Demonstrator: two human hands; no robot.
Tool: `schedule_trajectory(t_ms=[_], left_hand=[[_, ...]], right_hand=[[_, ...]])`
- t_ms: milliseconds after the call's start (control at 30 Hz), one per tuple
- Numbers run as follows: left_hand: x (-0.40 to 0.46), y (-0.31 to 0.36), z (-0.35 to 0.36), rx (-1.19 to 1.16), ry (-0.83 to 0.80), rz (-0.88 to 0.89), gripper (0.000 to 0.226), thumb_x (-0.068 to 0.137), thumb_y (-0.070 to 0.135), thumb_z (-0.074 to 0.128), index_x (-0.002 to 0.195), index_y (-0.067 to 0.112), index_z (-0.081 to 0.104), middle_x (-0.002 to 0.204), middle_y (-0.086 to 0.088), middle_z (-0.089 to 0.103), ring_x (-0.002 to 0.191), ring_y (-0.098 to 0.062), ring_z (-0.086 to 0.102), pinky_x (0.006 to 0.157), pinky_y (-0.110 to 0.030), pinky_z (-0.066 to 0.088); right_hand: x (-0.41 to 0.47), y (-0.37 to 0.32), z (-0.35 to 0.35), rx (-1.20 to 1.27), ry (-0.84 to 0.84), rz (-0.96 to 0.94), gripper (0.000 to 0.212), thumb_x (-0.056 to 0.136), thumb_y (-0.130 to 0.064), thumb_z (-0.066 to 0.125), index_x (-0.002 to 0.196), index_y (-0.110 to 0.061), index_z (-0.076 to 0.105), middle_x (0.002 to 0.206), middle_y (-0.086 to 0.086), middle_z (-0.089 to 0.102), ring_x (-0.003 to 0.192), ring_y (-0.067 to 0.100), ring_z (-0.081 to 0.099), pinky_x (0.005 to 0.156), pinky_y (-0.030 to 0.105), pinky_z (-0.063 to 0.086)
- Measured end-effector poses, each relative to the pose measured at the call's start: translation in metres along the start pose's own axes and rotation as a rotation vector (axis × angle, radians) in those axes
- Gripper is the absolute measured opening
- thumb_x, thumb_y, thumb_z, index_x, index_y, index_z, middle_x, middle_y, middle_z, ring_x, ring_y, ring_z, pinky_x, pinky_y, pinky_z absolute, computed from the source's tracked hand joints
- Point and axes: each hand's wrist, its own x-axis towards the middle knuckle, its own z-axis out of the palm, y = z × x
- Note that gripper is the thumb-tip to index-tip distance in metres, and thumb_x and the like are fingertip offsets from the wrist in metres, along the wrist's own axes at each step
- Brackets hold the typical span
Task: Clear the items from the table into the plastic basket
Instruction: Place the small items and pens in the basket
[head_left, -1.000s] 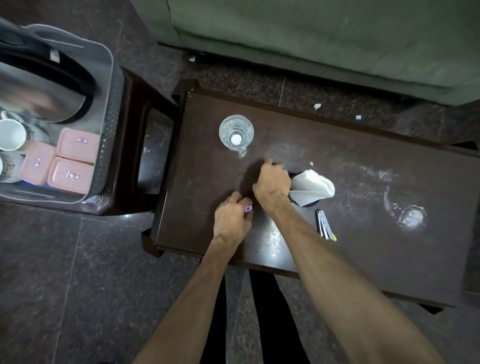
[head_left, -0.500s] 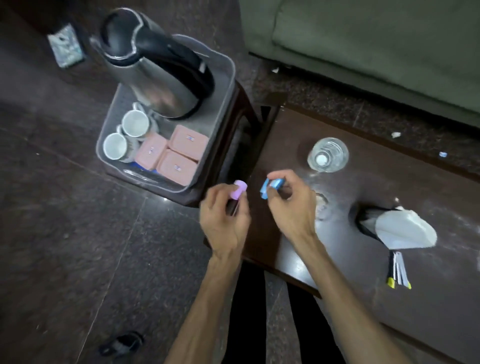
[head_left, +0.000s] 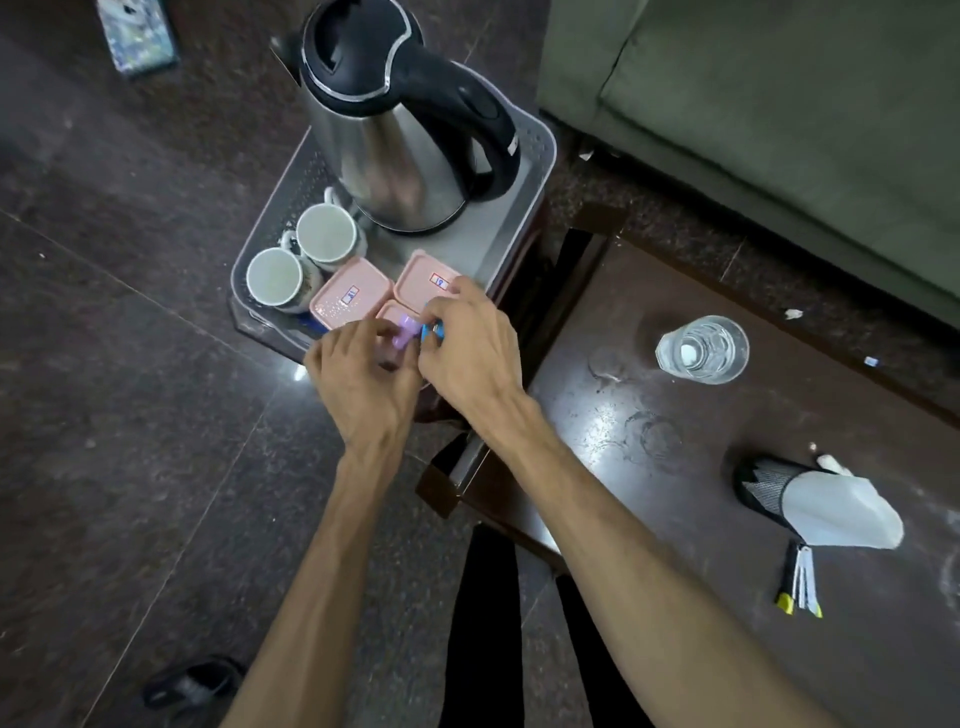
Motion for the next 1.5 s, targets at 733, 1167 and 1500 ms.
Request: schedule_trajectory(t_ms=[733,1167,1500], left_hand=[[-0.186,0.125,0.089,-0.066,-0.475,0.478,0.017,0.071,0.005,0.071,0.083,0.016,0.069,0.081,0.000,0.065,0.077,-0.029,0.064,0.077,-0.042,0.047],[-0.322,0.217,0.182,0.196,-1.101,0.858,0.063,0.092,0.020,0.057,0.153,0.030,0.047,0.136,-0.002,0.066,0.121,-0.027,0.064,0.106,-0.039,0.046],[-0.356,0.258,0.235,0.430,-1.120,1.081,0.055,0.086,0.011,0.060,0.138,0.026,0.055,0.112,-0.011,0.066,0.097,-0.035,0.070,0.087,-0.039,0.049]], right_hand=[[-0.205,0.238,-0.034,0.285,0.385,0.708,0.015,0.076,-0.013,0.072,0.087,-0.023,0.078,0.086,-0.006,0.075,0.072,0.016,0.070,0.075,0.034,0.059],[-0.278,0.389,-0.131,0.072,0.725,0.800,0.031,0.084,-0.008,0.065,0.113,-0.017,0.074,0.113,0.010,0.070,0.101,0.037,0.067,0.082,0.040,0.054],[-0.168,0.438,-0.180,-0.211,0.178,0.481,0.063,0.089,-0.011,0.066,0.149,-0.026,0.052,0.162,0.003,0.039,0.144,0.029,0.038,0.114,0.045,0.044]])
